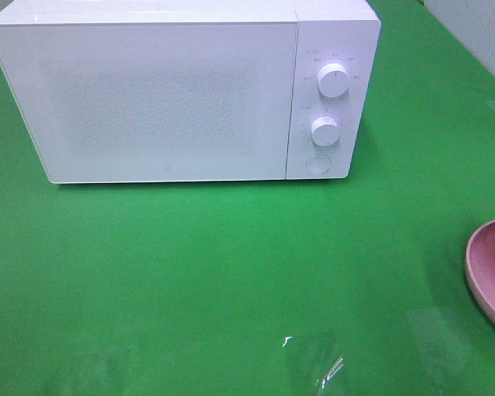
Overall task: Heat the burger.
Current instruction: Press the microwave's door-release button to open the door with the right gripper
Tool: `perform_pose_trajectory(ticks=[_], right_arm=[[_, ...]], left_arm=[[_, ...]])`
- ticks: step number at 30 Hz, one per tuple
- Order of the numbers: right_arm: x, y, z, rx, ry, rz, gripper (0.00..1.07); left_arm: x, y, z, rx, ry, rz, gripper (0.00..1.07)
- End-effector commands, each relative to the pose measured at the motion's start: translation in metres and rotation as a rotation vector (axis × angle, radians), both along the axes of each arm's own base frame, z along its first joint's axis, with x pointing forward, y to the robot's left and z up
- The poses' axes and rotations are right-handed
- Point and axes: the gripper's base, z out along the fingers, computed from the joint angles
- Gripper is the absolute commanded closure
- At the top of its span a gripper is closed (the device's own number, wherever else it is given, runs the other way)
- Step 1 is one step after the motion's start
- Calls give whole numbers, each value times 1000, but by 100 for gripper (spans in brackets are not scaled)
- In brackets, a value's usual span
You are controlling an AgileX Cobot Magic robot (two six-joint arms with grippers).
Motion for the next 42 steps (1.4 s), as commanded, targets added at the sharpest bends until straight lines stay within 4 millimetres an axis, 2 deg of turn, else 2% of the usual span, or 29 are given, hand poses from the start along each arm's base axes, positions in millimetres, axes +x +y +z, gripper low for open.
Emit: perform_pose_trajectory(ticks=[1,2,4,11,16,18,20,27,42], right_arm=[[7,8,-2,-49,-38,29,35],[7,8,-2,-49,-38,29,35],[14,25,-13,-118,-26,69,35],[24,44,-32,-172,-16,30,35],[24,53,-37,-167,-24,23,35],[23,60,-38,-160,-40,25,35],[20,76,-44,-155,-52,54,35],[15,98,-53,-158,-66,104,35],[39,122,-70,-94,-43,86,35]], left_arm=[[0,-1,0,-5,-15,2,9],[0,-1,0,-5,-15,2,9],[0,-1,0,-5,-15,2,9],[0,-1,0,-5,-15,2,9],[0,-1,0,-5,-15,2,9],[0,-1,0,-5,-15,2,9],[0,-1,0,-5,-15,2,9],[0,-1,0,-5,-15,2,9],[0,-1,0,-5,-15,2,9]])
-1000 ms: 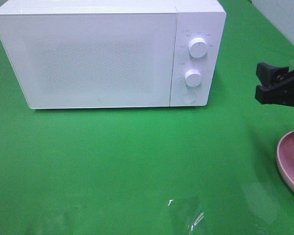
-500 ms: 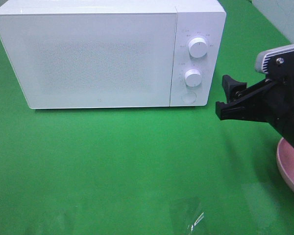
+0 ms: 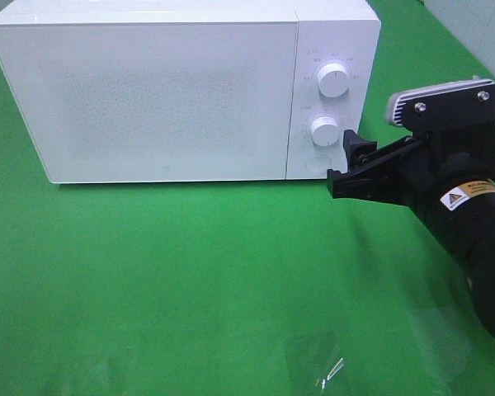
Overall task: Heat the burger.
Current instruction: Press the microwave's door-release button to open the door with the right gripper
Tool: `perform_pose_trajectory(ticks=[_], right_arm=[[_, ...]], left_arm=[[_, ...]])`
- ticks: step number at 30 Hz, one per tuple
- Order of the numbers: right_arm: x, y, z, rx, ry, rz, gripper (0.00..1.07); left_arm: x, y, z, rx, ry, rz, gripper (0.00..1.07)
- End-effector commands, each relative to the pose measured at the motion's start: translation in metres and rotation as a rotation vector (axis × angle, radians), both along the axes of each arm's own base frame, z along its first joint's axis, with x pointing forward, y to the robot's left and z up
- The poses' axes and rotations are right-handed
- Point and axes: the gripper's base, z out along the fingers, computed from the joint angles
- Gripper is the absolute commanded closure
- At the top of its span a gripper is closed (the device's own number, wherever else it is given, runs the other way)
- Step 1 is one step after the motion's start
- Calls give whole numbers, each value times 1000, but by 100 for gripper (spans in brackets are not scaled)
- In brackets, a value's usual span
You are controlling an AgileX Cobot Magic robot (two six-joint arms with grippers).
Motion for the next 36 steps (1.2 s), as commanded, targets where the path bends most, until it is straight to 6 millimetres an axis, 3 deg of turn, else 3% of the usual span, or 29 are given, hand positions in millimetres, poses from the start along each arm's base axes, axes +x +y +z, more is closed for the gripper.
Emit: perform_pose_trajectory(ticks=[1,15,16,22,23,25,26,29,31,36], right_arm=[[8,8,0,20,-17,0,35],[17,16,-7,147,9,-14,38],[17,16,-8,264,33,-24,44],[17,17,-10,545,95,-52,62],[17,17,-12,674,127,-68,71],[16,17,-13,735,143,-77,76],[16,18,-14,850,170,-94,85],[16,18,-14,955,183,-109,91],[16,18,-15,1188,213,-143,99],[16,18,-17,1327,256,-176,104]], left_arm=[[0,-1,0,-5,-15,2,9],[0,-1,0,-5,-15,2,9],[0,-1,0,-5,-15,2,9],[0,-1,0,-5,-15,2,9],[0,-1,0,-5,-15,2,9],[0,-1,0,-5,-15,2,9],[0,-1,0,-5,-15,2,9],[0,-1,0,-5,-15,2,9],[0,-1,0,-5,-15,2,9],[0,-1,0,-5,-15,2,9]])
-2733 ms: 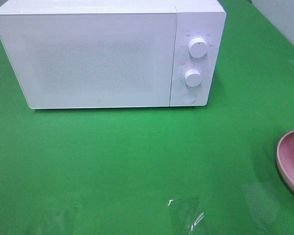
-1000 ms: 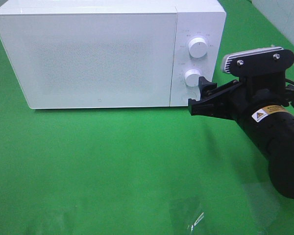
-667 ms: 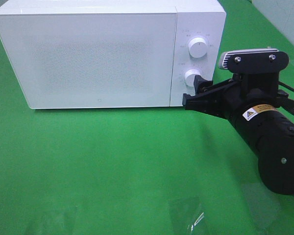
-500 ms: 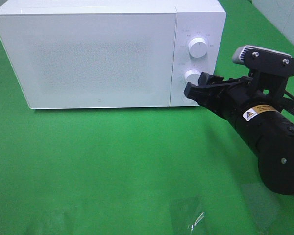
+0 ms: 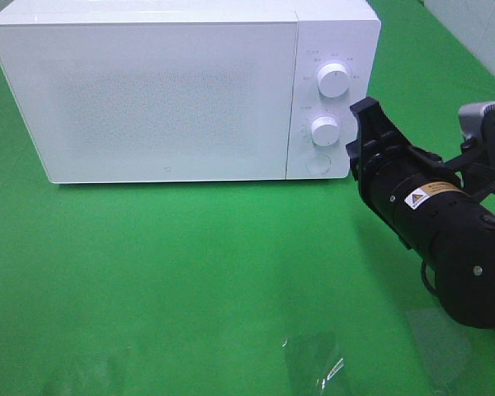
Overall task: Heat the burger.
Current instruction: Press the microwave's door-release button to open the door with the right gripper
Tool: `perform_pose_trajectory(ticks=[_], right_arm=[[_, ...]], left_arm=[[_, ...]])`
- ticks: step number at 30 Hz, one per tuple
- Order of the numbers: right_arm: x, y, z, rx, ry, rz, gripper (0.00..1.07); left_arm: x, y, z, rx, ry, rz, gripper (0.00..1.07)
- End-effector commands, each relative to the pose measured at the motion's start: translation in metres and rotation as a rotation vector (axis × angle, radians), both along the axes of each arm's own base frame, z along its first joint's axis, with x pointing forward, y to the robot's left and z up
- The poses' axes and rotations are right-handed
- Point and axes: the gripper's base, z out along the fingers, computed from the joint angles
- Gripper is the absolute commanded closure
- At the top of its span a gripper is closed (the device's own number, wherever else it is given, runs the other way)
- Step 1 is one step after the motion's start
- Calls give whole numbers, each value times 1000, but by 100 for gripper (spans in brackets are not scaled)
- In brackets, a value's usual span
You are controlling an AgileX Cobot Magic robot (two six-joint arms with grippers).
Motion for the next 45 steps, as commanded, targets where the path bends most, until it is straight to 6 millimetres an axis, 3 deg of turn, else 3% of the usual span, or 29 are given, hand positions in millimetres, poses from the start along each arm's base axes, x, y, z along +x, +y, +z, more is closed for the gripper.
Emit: perform_pose_trajectory(ticks=[1,9,25,45], right_arm=[[0,3,-3,216,78,-28,107],[0,3,-9,294,154,-46,107],[12,17,-44,329,243,-58,107],[82,10,-57,317,262,-58,107]], left_arm=[[0,-1,0,-5,-15,2,9],[0,-1,0,-5,-15,2,9],[0,0,0,-5,-14,2,9],[0,0,0,-5,-14,2,9]])
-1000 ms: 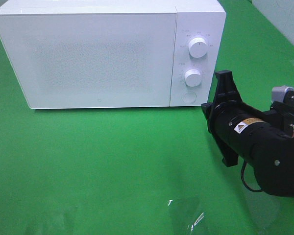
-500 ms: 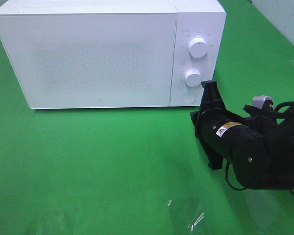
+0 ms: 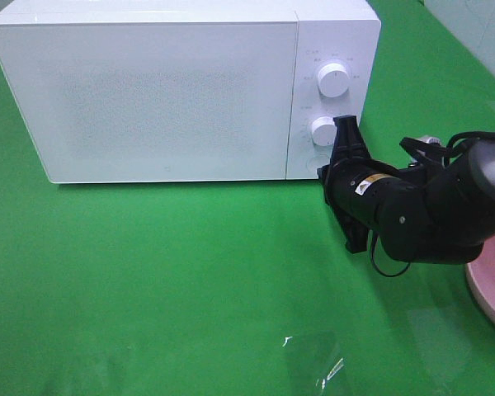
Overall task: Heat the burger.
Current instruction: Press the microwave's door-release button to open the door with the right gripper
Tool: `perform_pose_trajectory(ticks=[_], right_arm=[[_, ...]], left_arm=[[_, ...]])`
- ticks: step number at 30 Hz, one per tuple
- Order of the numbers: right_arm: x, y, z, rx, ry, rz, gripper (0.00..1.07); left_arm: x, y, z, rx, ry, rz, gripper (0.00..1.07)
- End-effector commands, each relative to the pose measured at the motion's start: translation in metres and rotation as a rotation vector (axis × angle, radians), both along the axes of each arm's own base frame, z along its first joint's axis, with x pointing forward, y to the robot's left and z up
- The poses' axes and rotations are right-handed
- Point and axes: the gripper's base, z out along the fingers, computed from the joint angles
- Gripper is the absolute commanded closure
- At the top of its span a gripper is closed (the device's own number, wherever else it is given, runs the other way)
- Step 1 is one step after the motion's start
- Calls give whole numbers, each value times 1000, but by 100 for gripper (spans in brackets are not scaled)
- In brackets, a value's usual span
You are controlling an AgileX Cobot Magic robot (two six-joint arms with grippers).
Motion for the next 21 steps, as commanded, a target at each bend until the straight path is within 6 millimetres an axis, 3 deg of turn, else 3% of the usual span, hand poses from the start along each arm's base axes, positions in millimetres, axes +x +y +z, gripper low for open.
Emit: perform_pose_trajectory(ticks=[1,16,21], right_arm=[[8,0,1,2,-6,3,107],[34,5,-19,39,0,-22,107],[43,-2,-18,34,-35,-45,107]], left_arm=[[0,0,0,-5,-14,2,9],[0,0,0,-5,-14,2,9],[0,0,0,-5,-14,2,9]])
